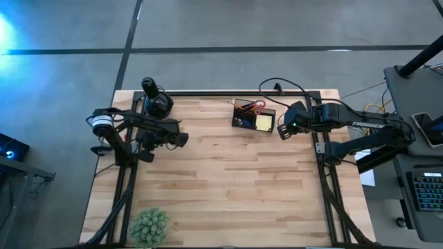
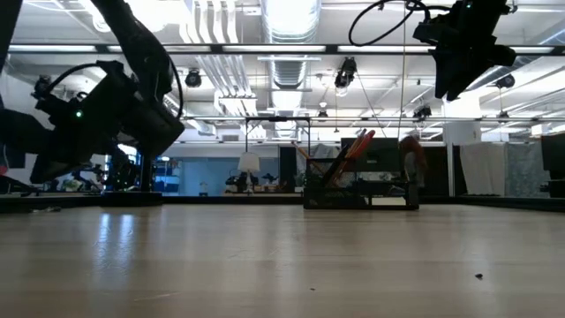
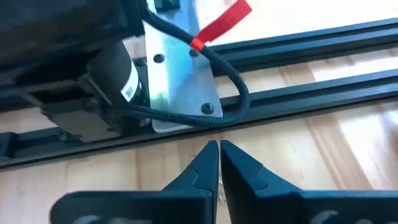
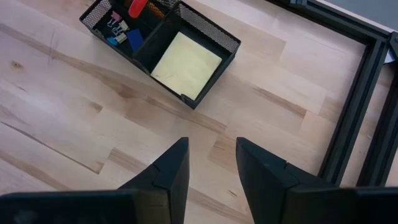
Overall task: Pick and place office supplies into organizer
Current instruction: Move the top blue binder clip toward the right side of the table
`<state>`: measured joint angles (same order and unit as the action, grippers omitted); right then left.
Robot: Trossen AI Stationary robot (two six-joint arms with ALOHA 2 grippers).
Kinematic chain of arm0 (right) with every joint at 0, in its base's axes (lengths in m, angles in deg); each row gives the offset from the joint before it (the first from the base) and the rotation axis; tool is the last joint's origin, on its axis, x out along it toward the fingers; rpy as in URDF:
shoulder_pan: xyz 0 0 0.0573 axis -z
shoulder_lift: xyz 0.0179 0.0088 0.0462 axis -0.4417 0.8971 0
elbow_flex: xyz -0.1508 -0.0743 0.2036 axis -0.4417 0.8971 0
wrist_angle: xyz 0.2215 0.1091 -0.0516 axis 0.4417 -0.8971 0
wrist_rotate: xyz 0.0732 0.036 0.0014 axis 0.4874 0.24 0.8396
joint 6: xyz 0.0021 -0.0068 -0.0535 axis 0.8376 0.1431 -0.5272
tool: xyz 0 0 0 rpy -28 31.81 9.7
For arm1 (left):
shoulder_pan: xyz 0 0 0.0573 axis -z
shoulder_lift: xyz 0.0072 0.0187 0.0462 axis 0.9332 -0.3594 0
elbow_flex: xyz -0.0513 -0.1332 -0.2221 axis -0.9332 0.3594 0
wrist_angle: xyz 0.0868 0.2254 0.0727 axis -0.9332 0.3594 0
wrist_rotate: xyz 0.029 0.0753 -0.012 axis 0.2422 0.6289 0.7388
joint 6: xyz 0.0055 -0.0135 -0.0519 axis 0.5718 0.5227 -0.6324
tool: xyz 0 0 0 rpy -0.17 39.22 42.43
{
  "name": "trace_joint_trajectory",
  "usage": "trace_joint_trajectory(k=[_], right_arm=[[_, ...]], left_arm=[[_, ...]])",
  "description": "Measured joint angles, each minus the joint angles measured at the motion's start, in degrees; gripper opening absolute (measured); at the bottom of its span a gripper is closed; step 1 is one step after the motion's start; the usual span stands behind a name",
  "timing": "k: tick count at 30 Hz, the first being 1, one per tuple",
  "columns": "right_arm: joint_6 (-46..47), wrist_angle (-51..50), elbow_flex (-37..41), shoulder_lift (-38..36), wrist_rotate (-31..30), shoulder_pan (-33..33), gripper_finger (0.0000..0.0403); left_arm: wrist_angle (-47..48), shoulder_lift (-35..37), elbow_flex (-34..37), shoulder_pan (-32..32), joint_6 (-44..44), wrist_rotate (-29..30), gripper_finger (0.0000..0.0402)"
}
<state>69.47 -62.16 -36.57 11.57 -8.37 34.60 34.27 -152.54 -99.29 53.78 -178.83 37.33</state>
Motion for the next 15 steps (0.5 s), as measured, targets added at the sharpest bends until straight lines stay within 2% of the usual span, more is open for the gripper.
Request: trace_joint_trajectory(k=[7,15], right_arm=[[0.0,0.0,0.0,0.0,0.0,0.0,0.0123],[0.0,0.0,0.0,0.0,0.0,0.0,0.0123]], left_arm=[[-11.3,0.0,5.2,-2.2,0.5,0.1,0.0001],[-12.8,-0.2,6.0,-4.3,1.5,5.7,0.0001]])
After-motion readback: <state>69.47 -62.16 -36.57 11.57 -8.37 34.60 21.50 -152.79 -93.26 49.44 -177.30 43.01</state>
